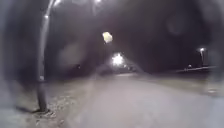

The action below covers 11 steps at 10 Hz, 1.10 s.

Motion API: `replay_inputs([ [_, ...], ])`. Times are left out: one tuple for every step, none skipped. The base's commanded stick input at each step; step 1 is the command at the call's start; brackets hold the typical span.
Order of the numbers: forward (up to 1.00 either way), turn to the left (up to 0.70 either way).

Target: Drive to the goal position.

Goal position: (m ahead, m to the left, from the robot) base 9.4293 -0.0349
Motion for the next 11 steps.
replay_inputs([
  [1.00,0.00],
  [1.00,0.00],
  [1.00,0.00],
  [1.00,0.00],
  [1.00,0.00],
  [1.00,0.00],
  [1.00,0.00],
  [1.00,0.00],
  [1.00,0.00],
  [1.00,0.00],
  [1.00,0.00],
])
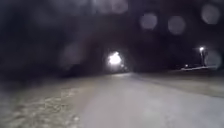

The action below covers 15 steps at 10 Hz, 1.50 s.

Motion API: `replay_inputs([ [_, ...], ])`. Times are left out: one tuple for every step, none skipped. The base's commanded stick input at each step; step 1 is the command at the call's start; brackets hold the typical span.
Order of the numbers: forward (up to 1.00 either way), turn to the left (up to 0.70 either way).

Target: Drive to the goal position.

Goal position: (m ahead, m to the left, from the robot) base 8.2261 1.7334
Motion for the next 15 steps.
replay_inputs([
  [1.00,0.00],
  [1.00,0.00],
  [1.00,-0.38],
  [1.00,-0.40],
  [1.00,-0.22],
  [1.00,-0.04],
  [1.00,0.00],
  [1.00,0.00],
  [1.00,0.00],
  [1.00,0.00],
  [1.00,0.00],
  [1.00,0.00],
  [1.00,0.00],
  [1.00,0.00],
  [1.00,0.00],
])
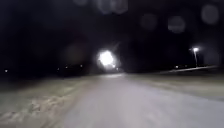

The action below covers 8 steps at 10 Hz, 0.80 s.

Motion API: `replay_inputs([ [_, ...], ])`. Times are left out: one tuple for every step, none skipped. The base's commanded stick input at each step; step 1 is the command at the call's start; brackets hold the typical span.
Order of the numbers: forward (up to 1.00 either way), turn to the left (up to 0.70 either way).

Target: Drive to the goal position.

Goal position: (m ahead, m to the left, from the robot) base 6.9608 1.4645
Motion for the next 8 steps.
replay_inputs([
  [1.00,0.00],
  [1.00,0.00],
  [1.00,0.00],
  [1.00,0.00],
  [1.00,0.00],
  [1.00,0.00],
  [1.00,0.00],
  [1.00,0.00],
])
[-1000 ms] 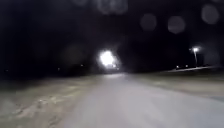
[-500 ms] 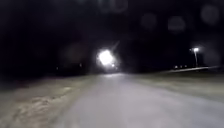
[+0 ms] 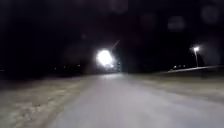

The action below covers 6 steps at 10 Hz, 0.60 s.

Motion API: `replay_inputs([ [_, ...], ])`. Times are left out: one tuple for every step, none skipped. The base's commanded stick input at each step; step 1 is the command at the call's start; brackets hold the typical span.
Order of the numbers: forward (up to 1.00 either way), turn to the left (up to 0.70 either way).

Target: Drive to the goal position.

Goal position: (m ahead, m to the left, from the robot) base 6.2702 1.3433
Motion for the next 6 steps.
replay_inputs([
  [1.00,0.00],
  [1.00,0.00],
  [1.00,0.00],
  [1.00,0.00],
  [1.00,0.00],
  [1.00,0.00],
])
